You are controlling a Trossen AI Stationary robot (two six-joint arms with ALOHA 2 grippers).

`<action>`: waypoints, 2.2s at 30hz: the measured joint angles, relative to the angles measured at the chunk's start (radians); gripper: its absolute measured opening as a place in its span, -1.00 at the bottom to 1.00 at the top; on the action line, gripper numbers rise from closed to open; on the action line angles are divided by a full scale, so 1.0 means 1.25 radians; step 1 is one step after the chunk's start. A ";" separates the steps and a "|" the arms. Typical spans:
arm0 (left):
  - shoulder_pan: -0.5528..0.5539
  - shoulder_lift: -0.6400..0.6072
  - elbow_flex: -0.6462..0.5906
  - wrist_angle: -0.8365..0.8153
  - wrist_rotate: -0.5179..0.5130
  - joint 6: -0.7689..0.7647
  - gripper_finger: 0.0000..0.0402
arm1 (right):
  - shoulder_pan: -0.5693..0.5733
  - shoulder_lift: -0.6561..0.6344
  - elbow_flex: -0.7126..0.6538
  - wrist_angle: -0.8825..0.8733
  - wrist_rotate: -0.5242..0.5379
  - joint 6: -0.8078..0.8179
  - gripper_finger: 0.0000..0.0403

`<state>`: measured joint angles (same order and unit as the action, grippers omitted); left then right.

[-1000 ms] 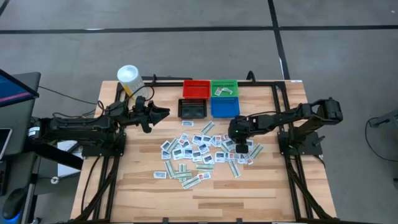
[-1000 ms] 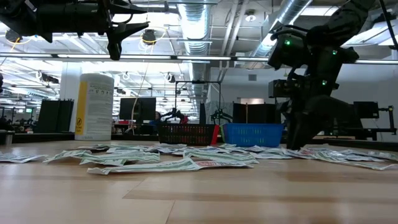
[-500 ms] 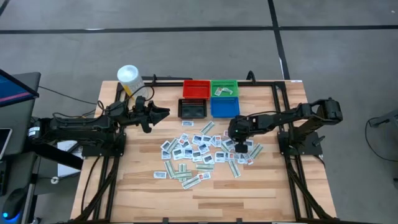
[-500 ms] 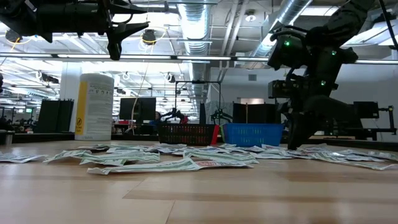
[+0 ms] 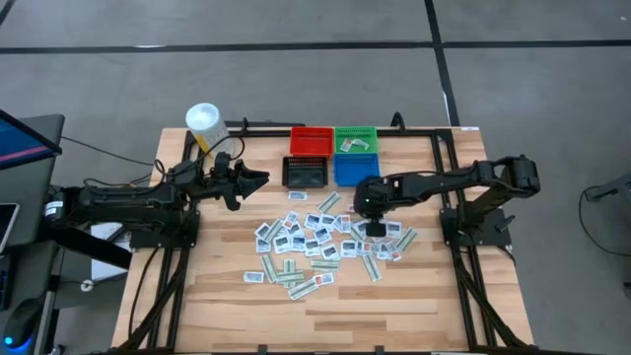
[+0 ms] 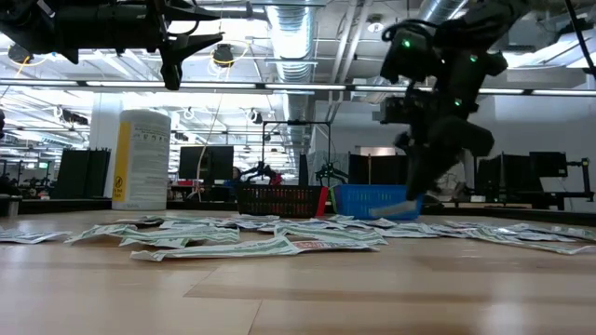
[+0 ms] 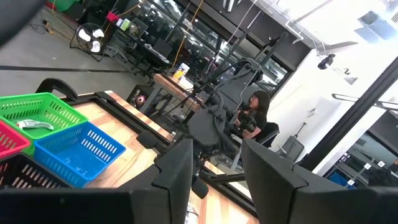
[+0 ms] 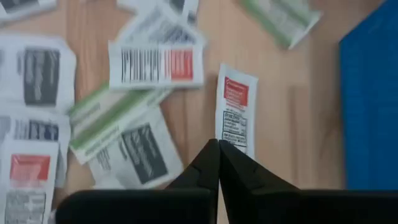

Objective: Pick & Place First Aid Supplies
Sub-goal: Put the ointment pack into the green basket

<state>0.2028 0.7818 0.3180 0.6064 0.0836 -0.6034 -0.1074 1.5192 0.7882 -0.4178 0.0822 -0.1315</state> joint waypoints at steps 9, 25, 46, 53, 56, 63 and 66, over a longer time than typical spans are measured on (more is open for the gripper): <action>0.000 0.000 0.000 0.000 0.000 0.000 -0.30 | 0.000 -0.001 0.080 -0.038 -0.005 -0.041 -1.00; 0.000 0.000 0.000 0.000 0.000 0.000 -0.30 | -0.029 -0.002 0.228 -0.082 -0.006 -0.146 -1.00; 0.000 0.000 0.000 0.000 0.000 0.000 -0.30 | -0.401 0.005 0.272 0.001 -0.015 -0.352 -1.00; 0.000 0.000 0.000 0.000 0.000 0.000 -0.30 | -0.471 0.005 0.272 0.029 -0.072 -0.364 -1.00; 0.000 0.000 0.000 0.000 0.000 0.000 -0.30 | -0.489 0.005 0.272 0.030 -0.082 -0.365 -1.00; 0.000 0.000 0.000 0.000 -0.001 -0.002 -0.30 | -0.513 0.052 0.272 0.026 -0.110 -0.377 -1.00; 0.000 0.000 0.000 0.000 0.000 -0.006 -0.30 | -0.513 0.097 0.272 0.033 -0.109 -0.377 -1.00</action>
<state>0.2024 0.7822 0.3183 0.6067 0.0833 -0.6105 -0.7490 1.6409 1.1286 -0.3770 -0.0544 -0.6029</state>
